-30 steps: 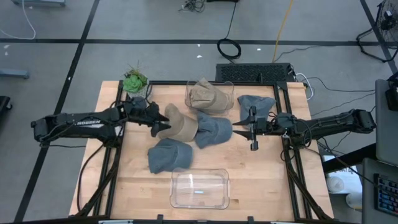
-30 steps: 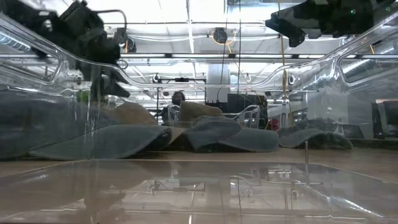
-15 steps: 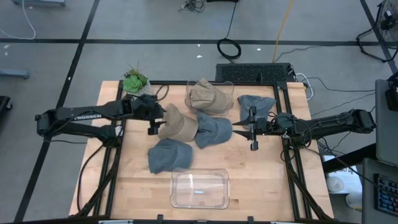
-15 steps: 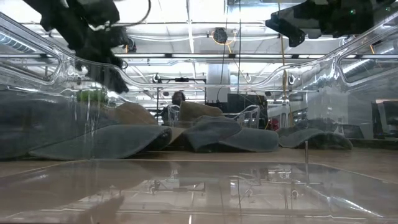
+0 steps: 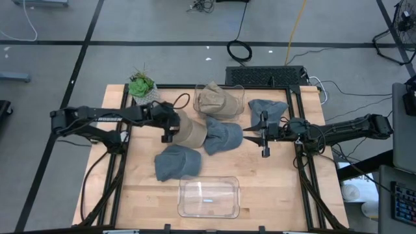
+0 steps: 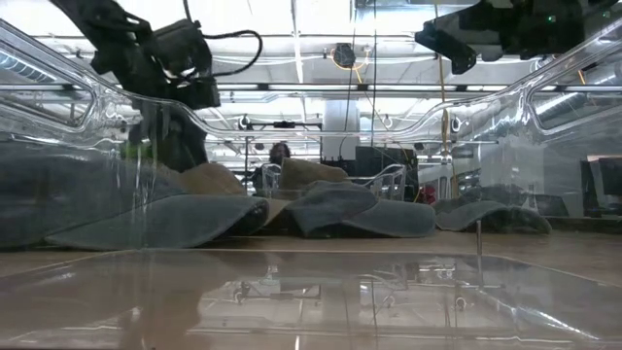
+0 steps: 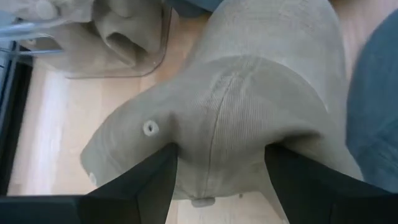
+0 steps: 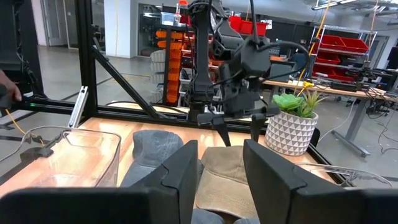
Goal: Pick & Place hat
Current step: Put the brown cap into the top transparent bin
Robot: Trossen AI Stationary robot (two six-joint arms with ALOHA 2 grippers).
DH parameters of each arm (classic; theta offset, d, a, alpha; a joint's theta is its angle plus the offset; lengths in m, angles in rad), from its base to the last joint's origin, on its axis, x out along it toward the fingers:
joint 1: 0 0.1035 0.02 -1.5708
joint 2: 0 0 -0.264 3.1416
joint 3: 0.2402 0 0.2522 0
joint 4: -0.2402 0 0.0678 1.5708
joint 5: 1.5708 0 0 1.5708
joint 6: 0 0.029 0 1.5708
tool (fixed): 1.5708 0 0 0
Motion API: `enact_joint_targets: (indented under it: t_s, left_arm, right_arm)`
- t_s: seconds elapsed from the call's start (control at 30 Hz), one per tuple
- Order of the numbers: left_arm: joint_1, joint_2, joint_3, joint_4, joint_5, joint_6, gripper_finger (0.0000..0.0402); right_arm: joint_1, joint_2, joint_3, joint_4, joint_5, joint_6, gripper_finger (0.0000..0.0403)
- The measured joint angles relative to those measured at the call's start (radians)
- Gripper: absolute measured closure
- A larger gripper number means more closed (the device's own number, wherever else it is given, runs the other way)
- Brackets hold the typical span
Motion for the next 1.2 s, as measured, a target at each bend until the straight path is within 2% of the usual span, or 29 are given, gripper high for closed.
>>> enact_joint_targets:
  t_s: [0.2, 0.3, 0.4, 0.6, 0.67, 0.87, 1.2]
  left_arm:
    - [0.0, 0.055, 0.0, 0.014, -0.033, 0.002, 0.0149]
    - [0.0, 0.063, 0.0, 0.013, -0.042, 0.004, 0.0164]
    - [0.0, 0.063, 0.0, 0.015, -0.042, 0.006, 0.0209]
    - [0.003, 0.063, 0.0, 0.023, -0.041, 0.006, 0.0357]
    - [0.008, 0.063, 0.0, 0.022, -0.041, -0.002, 0.0387]
    - [0.004, 0.037, -0.001, -0.006, -0.046, -0.028, 0.0393]
    - [0.002, -0.105, -0.002, -0.046, -0.089, -0.084, 0.0395]
  right_arm:
    - [0.0, 0.0, 0.0, 0.0, 0.0, 0.0, 0.0284]
    - [0.0, 0.0, 0.0, 0.0, 0.0, 0.0, 0.0284]
    - [0.0, 0.0, 0.0, 0.0, 0.0, 0.0, 0.0285]
    - [0.0, 0.0, 0.0, 0.0, 0.0, 0.0, 0.0286]
    - [0.0, 0.0, 0.0, 0.0, 0.0, 0.0, 0.0285]
    - [0.0, 0.0, 0.0, 0.0, 0.0, 0.0, 0.0286]
    - [0.0, 0.0, 0.0, -0.002, 0.002, 0.0, 0.0286]
